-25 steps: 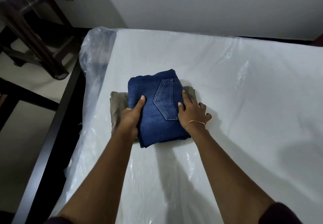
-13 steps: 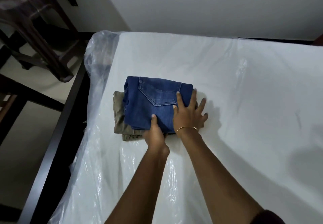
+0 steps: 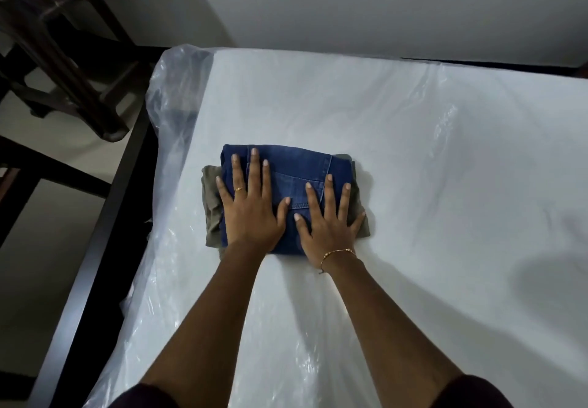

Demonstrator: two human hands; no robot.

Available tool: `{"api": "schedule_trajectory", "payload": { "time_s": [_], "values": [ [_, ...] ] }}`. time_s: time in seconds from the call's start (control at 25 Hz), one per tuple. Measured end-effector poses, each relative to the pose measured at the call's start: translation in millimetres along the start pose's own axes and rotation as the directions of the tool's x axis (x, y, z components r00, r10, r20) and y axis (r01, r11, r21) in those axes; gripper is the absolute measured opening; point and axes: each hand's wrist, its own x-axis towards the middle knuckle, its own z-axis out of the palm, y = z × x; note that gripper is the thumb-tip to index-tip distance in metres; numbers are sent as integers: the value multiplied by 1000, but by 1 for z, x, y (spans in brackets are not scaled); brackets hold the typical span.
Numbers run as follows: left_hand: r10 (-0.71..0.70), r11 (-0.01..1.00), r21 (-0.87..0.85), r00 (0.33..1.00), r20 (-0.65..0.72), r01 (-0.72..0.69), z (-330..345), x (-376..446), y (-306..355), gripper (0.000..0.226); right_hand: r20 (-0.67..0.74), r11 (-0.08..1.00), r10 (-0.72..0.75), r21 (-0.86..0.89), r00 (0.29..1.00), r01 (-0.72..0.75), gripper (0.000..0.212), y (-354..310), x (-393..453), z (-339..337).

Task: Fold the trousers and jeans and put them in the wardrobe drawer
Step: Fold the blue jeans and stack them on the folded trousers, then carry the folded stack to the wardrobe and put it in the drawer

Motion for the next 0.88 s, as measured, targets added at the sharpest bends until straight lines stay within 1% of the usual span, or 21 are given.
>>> {"api": "schedule_trajectory", "payload": {
  "time_s": [0.16, 0.24, 0.36, 0.44, 0.52, 0.56, 0.6, 0.64, 0.68, 0.72, 0.8, 0.88],
  "values": [
    [-12, 1000, 19, 1000, -6, 12, 15, 8, 1, 77, 68, 1000, 7, -27, 998, -5, 66, 2, 10, 4],
    [-7, 1000, 28, 999, 36, 6, 14, 13, 1, 78, 84, 999, 15, -41, 996, -12, 63, 2, 16, 2],
    [7, 999, 32, 989, 146, -11, 11, 19, -1, 85, 142, 999, 25, -45, 990, -19, 62, 1, 22, -1],
    [46, 999, 9, 970, 237, -49, 0, 24, -4, 85, 197, 1000, 24, -24, 980, -20, 62, 1, 25, -6],
    [78, 997, -13, 939, 334, -78, -17, 23, -7, 80, 299, 1000, 16, -11, 954, -13, 63, 2, 27, -18],
    [81, 996, -10, 922, 379, -83, -27, 20, -7, 77, 349, 999, 11, -34, 937, 1, 64, 3, 28, -26],
    [77, 996, 8, 911, 405, -88, -39, 14, -5, 73, 388, 997, 10, -69, 921, 18, 63, 4, 26, -37],
    [79, 994, 37, 909, 410, -103, -51, 4, 0, 70, 399, 995, 11, -99, 917, 30, 63, 5, 19, -50],
    [91, 990, 63, 914, 395, -126, -66, -7, 7, 68, 378, 992, 6, -117, 926, 41, 62, 5, 9, -64],
    [107, 986, 83, 927, 361, -146, -84, -17, 14, 66, 325, 990, -12, -131, 946, 58, 61, 5, -2, -82],
    [140, 982, 81, 950, 280, -169, -127, -34, 34, 65, 194, 981, -78, -160, 978, 110, 60, 6, -30, -123],
    [176, 979, 73, 967, 185, -193, -176, -47, 59, 64, 75, 974, -135, -175, 988, 146, 58, 12, -58, -172]
  ]
}}
